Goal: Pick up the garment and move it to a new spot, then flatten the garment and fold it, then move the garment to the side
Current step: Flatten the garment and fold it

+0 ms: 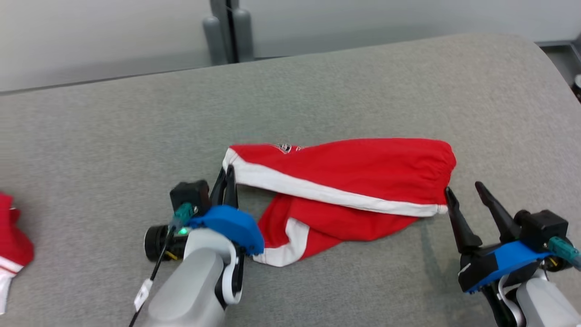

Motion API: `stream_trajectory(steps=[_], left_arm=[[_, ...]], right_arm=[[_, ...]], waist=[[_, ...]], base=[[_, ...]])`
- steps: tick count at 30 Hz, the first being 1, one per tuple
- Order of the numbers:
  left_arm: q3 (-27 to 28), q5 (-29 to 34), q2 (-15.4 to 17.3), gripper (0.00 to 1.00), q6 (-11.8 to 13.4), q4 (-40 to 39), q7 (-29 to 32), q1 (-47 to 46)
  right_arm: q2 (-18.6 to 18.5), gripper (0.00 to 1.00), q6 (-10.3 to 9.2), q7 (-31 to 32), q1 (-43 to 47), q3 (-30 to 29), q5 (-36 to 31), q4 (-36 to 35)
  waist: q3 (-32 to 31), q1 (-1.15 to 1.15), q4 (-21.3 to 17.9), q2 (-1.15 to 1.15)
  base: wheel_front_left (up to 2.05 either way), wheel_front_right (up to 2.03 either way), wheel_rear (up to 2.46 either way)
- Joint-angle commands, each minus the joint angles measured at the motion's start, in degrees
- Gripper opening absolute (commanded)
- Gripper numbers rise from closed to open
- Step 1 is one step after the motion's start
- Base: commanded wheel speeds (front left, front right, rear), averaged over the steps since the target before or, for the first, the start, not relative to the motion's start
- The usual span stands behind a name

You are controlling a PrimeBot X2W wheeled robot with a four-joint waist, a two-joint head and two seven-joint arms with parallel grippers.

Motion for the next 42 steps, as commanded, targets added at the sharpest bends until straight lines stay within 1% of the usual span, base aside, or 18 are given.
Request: stream_trajectory(steps=[1, 5, 8, 13, 15, 17, 18, 19, 20, 23, 26, 32, 34, 37, 42], left_arm=[[1.0, 1.1, 0.1, 0.00, 0.4, -0.6, -0.2, 1.7], [5.3, 5.2, 0.1, 0.00, 0.8, -3.8, -0.2, 7.2], [8.4, 7.6, 0.1, 0.00, 0.5, -5.7, -0.2, 11.4], [10.2, 10.0, 0.1, 0.00, -1.2, -8.2, -0.2, 16.9], [10.3, 10.9, 0.1, 0.00, -2.1, -9.0, -0.2, 18.2], [10.5, 10.7, 0.1, 0.00, -2.4, -9.4, -0.2, 19.9], [10.5, 11.1, 0.1, 0.06, -2.2, -9.6, -0.2, 20.4], [10.7, 11.8, 0.1, 0.76, -1.7, -9.8, -0.2, 20.9], [11.2, 12.3, 0.1, 1.00, -1.2, -10.1, -0.2, 21.5], [12.9, 15.7, 0.1, 1.00, 0.0, -11.1, -0.2, 23.3], [14.6, 20.7, 0.1, 1.00, 0.8, -12.4, -0.2, 24.4], [17.7, 27.4, 0.1, 1.00, 0.8, -13.0, -0.2, 26.2], [18.1, 28.7, 0.1, 1.00, 0.6, -12.8, -0.2, 26.6], [18.9, 28.8, 0.1, 1.00, -0.1, -12.3, -0.2, 27.3], [18.9, 26.6, 0.1, 1.00, -2.3, -11.4, -0.2, 27.3]], right_arm=[[0.2, 1.00, 0.01, -0.2, 0.7, 0.1, -0.2, 0.2], [1.1, 1.00, 0.01, -0.2, 2.0, 0.2, -0.9, 0.7], [1.5, 1.00, 0.01, -0.2, 2.7, 0.3, -1.2, 1.1], [2.3, 1.00, 0.01, -0.2, 3.8, 0.5, -1.5, 1.4], [2.8, 1.00, 0.01, -0.2, 4.0, 0.6, -1.9, 1.5], [3.1, 1.00, 0.01, -0.2, 4.1, 0.9, -2.0, 1.7], [3.4, 1.00, 0.01, -0.2, 4.1, 1.0, -2.2, 1.8], [3.7, 1.00, 0.01, -0.2, 4.3, 1.1, -2.4, 1.8], [4.0, 1.00, 0.01, -0.2, 4.3, 1.2, -2.6, 1.8], [5.0, 1.00, 0.01, -0.2, 4.6, 0.8, -3.1, 1.5], [6.0, 1.00, 0.01, -0.2, 4.9, -0.5, -4.3, 1.0], [8.5, 1.00, 0.01, -0.2, 5.4, -3.7, -8.2, 0.2], [9.0, 1.00, 0.01, -0.2, 5.7, -4.3, -9.1, 0.8], [9.8, 1.00, 0.01, -0.2, 6.1, -4.5, -10.1, 1.6], [9.9, 1.00, 0.01, -0.2, 6.3, -3.9, -9.7, 2.4]], waist=[[-0.4, 0.00, 0.6, -0.01], [-2.7, 0.00, 3.7, -0.01], [-4.2, 0.00, 5.8, -0.01], [-6.4, 0.00, 8.2, -0.01], [-7.3, 0.00, 8.6, -0.01], [-8.2, 0.00, 8.8, -0.01], [-8.7, 0.00, 8.9, -0.01], [-9.2, 0.00, 8.8, -0.01], [-9.7, 0.00, 8.8, -0.01], [-11.2, 0.00, 8.5, -0.01], [-12.0, 0.00, 8.4, -0.01], [-13.3, 0.00, 8.3, -0.01], [-13.5, 0.00, 8.2, -0.01], [-13.7, 0.00, 8.0, -0.01], [-13.4, 0.00, 7.4, -0.01]], base=[[0.00, 0.00, 0.00], [0.00, 0.00, 0.00], [0.00, 0.00, 0.00], [0.00, 0.00, 0.00], [0.00, 0.00, 0.00], [0.00, 0.00, 0.00], [0.00, 0.00, 0.00], [0.00, 0.00, 0.00], [0.00, 0.00, 0.00], [0.00, 0.00, 0.00], [0.00, 0.00, 0.00], [0.00, 0.00, 0.00], [0.00, 0.00, 0.00], [0.00, 0.00, 0.00], [0.00, 0.00, 0.00]])
